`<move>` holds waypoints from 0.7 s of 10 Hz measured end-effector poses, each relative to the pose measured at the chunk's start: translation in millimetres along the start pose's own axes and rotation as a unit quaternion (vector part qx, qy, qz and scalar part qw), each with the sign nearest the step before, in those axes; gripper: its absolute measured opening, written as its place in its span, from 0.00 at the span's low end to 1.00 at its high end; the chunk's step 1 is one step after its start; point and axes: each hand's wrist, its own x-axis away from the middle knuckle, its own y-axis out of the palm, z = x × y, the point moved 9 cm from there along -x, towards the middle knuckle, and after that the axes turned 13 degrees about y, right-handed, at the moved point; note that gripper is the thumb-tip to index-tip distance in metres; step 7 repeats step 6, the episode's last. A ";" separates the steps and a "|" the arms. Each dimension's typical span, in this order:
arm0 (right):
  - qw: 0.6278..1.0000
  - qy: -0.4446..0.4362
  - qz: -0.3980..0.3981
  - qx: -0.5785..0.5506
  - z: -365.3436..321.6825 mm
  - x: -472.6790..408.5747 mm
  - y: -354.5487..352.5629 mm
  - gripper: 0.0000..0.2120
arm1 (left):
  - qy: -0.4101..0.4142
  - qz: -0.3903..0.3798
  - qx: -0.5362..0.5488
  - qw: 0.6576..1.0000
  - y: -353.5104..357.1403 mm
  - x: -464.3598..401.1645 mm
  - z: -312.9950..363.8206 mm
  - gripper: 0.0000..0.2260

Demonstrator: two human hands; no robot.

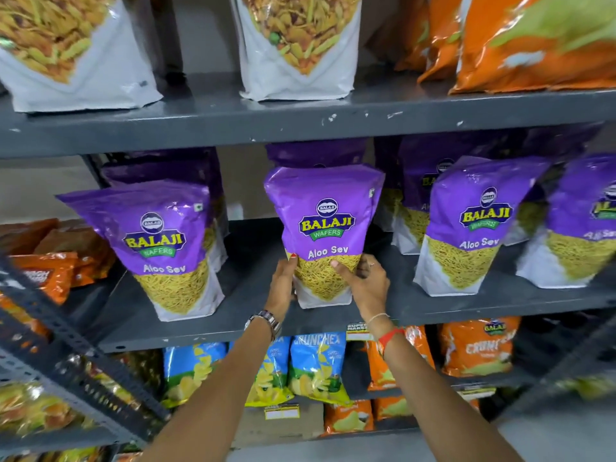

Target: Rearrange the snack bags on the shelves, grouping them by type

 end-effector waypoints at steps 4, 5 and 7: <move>0.998 0.041 -0.052 0.008 7.4 1.0 2.1 0.27 | -0.011 -0.011 0.033 0.999 10.1 6.1 -0.4 0.15; 0.997 0.031 -0.023 -0.063 -8.1 13.4 -21.7 0.29 | 0.061 0.008 0.026 0.998 8.8 13.9 14.4 0.19; 0.985 -0.049 0.079 -0.147 -44.4 44.0 -77.9 0.17 | 0.153 0.038 -0.034 0.987 1.1 25.1 36.5 0.26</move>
